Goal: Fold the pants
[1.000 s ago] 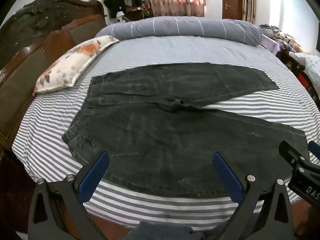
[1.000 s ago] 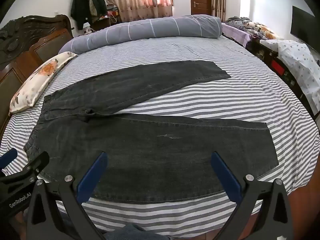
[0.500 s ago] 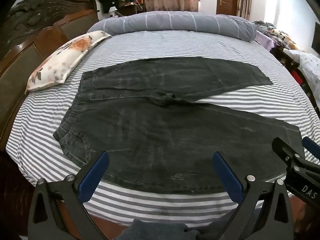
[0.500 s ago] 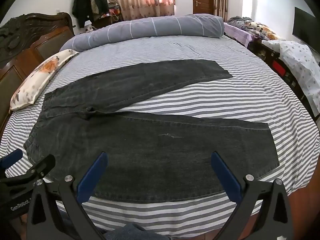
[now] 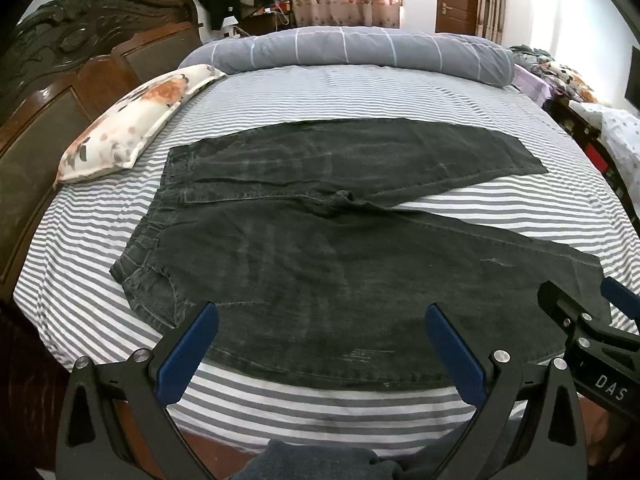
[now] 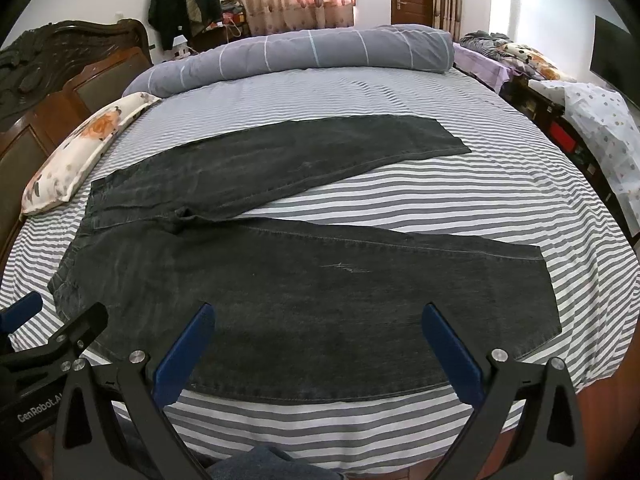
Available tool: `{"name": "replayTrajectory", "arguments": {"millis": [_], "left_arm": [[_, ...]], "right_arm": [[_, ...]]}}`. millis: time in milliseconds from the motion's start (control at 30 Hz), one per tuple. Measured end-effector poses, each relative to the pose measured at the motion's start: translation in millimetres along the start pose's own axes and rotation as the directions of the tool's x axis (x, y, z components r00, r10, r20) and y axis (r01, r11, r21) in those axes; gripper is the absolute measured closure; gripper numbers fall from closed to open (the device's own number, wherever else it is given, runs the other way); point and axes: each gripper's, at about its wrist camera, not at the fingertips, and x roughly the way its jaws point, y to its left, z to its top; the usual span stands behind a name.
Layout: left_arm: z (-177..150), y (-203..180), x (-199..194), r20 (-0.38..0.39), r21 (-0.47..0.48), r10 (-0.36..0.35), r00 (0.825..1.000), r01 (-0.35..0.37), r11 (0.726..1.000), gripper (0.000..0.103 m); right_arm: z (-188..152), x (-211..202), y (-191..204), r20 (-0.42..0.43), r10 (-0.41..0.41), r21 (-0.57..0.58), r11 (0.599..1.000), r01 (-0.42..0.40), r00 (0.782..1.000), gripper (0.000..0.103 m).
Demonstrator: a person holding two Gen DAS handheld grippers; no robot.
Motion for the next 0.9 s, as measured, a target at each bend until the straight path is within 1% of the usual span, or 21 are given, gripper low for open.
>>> {"name": "replayTrajectory", "arguments": {"millis": [300, 633, 900], "left_arm": [[2.3, 2.3, 1.0, -0.01, -0.017, 0.021, 1.0, -0.021, 1.0, 0.001], [6.7, 4.2, 5.5, -0.02, -0.027, 0.027, 0.999, -0.028, 0.999, 0.001], [17.0, 5.4, 10.7, -0.012, -0.031, 0.025, 1.0, -0.025, 0.999, 0.001]], "right_arm": [[1.1, 2.3, 6.6, -0.011, -0.009, -0.037, 0.999, 0.008, 1.0, 0.0], [3.7, 3.0, 13.7, -0.013, -0.018, -0.072, 0.997, 0.017, 1.0, 0.0], [7.9, 6.8, 14.7, -0.016, -0.019, -0.061, 0.998, 0.017, 1.0, 0.001]]}}
